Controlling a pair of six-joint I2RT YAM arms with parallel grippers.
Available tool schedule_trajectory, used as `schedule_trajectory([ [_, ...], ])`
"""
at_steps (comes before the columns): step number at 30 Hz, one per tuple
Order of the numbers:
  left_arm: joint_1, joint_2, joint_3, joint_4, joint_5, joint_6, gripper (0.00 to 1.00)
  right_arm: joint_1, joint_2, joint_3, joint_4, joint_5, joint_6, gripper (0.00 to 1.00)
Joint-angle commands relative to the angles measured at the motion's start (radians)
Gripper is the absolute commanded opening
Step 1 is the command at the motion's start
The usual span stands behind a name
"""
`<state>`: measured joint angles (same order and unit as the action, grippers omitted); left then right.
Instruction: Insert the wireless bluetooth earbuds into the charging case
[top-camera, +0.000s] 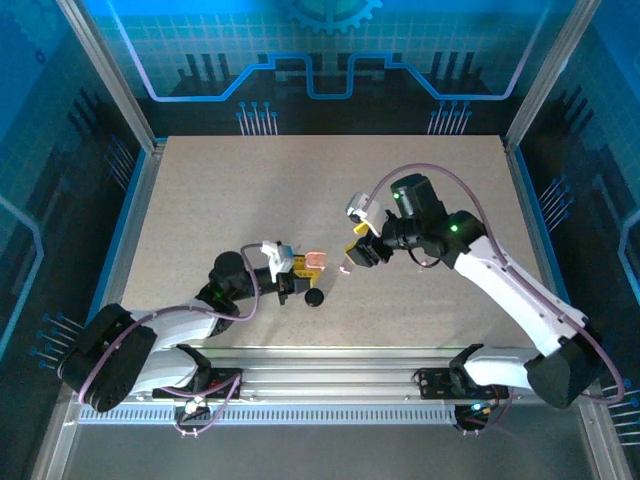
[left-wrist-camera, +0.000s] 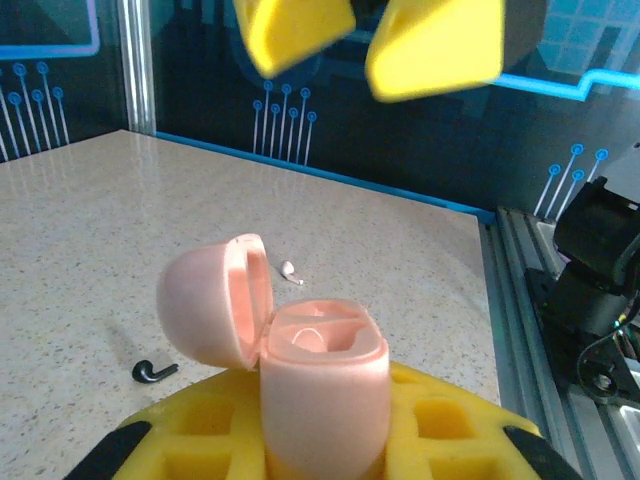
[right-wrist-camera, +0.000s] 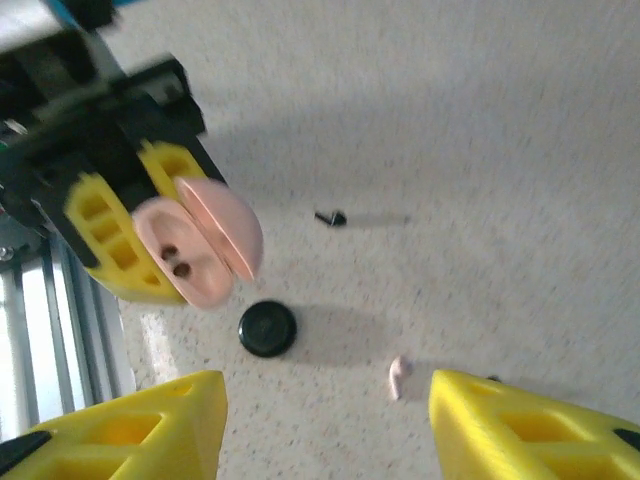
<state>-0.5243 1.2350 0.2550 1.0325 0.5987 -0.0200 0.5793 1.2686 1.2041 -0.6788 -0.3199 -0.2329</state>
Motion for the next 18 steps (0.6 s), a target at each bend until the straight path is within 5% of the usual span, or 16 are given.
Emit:
schedule_trajectory([
  [1, 0.006, -0.062, -0.053, 0.115, -0.069, -0.029, 0.16, -0.004, 0.064, 0.012, -0.111, 0.021, 0.135, 0.56],
  [8, 0.006, -0.259, -0.11, -0.104, -0.108, -0.015, 0.16, 0.016, 0.237, 0.065, -0.155, 0.163, 0.202, 0.51],
  [18, 0.006, -0.407, -0.157, -0.199, -0.177, -0.011, 0.16, 0.042, 0.512, 0.207, -0.199, 0.242, 0.245, 0.44],
])
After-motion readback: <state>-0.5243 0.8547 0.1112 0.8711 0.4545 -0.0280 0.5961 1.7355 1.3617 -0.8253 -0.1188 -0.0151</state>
